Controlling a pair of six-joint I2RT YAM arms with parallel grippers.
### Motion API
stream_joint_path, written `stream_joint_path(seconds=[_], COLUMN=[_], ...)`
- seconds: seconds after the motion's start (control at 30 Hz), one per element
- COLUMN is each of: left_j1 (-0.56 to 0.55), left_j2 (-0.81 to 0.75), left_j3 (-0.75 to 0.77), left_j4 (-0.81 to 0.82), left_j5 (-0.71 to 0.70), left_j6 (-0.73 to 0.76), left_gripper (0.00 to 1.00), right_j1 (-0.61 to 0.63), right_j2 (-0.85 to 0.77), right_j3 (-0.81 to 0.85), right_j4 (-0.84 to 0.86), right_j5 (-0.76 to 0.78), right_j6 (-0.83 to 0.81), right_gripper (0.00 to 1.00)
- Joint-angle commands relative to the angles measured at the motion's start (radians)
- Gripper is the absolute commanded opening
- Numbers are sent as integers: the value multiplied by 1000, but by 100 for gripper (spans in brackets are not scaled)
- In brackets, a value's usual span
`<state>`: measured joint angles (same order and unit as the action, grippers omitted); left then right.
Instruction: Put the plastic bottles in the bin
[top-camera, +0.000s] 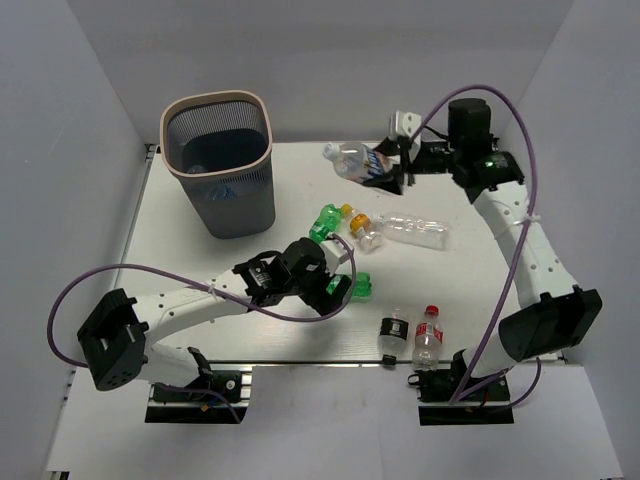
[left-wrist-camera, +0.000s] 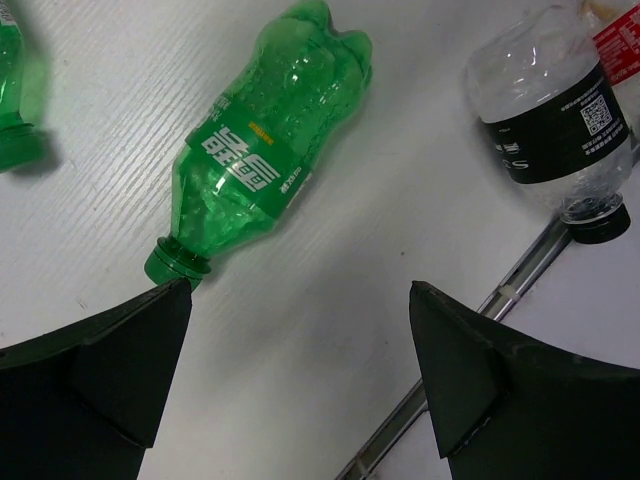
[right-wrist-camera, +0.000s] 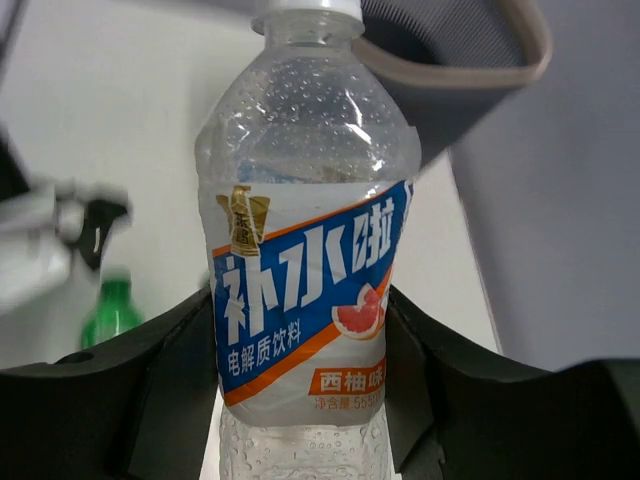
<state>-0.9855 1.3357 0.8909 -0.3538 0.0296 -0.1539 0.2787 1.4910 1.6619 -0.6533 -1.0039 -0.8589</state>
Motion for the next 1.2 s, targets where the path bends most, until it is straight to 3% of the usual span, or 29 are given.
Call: stream_joint_path(seconds=[0.0, 0.07, 0.17, 0.23, 0.27, 0.37, 0.4, 0.5, 0.73, 0.87, 0.93, 0.97, 1.03, 1.07, 1.17], left_j1=[-25, -35, -64, -64, -76, -85, -97, -107, -149, -159, -159, -159, -159, -159, -159], left_j2=[-10, -10, -36, -49, -49, -49, -49, -17, 40, 51, 51, 51, 51, 51, 72], left_j3=[-9, -18, -43, -56, -66, -66, -66, -52, 3, 28, 28, 28, 28, 28, 37], left_j4=[26, 12, 12, 12, 12, 12, 3, -8, -31, -50, -50, -50, -50, -37, -17], left_j5=[-71, -97, -134, -145, -160, -183, -183, -227, -298, -323, -348, -359, -372, -372, -372], left_j6=[4, -21, -56, -75, -75, -99, -99, -99, -27, -3, -3, -3, 7, 7, 42], left_gripper=[99, 99, 99, 99, 99, 99, 99, 99, 99, 99, 99, 99, 99, 99, 99], right_j1=[77, 135, 191, 226, 237, 280, 306, 349, 428, 453, 456, 458, 459, 455, 442], right_j2=[15, 40, 229, 282, 335, 476, 506, 650, 745, 808, 819, 833, 841, 841, 821], right_j3=[-74, -119, 6, 108, 239, 372, 521, 721, 668, 671, 680, 680, 682, 679, 668], right_j4=[764, 1179, 1407, 1464, 1465, 1449, 1433, 1388, 1416, 1406, 1390, 1385, 1359, 1353, 1337], right_j5=[-127, -81, 17, 83, 106, 200, 223, 304, 389, 416, 416, 424, 419, 425, 448], right_j6=[590, 700, 913, 952, 951, 952, 948, 928, 931, 940, 940, 949, 957, 966, 972], right_gripper=[4, 4, 4, 6, 6, 6, 6, 6, 19, 32, 48, 62, 73, 90, 90])
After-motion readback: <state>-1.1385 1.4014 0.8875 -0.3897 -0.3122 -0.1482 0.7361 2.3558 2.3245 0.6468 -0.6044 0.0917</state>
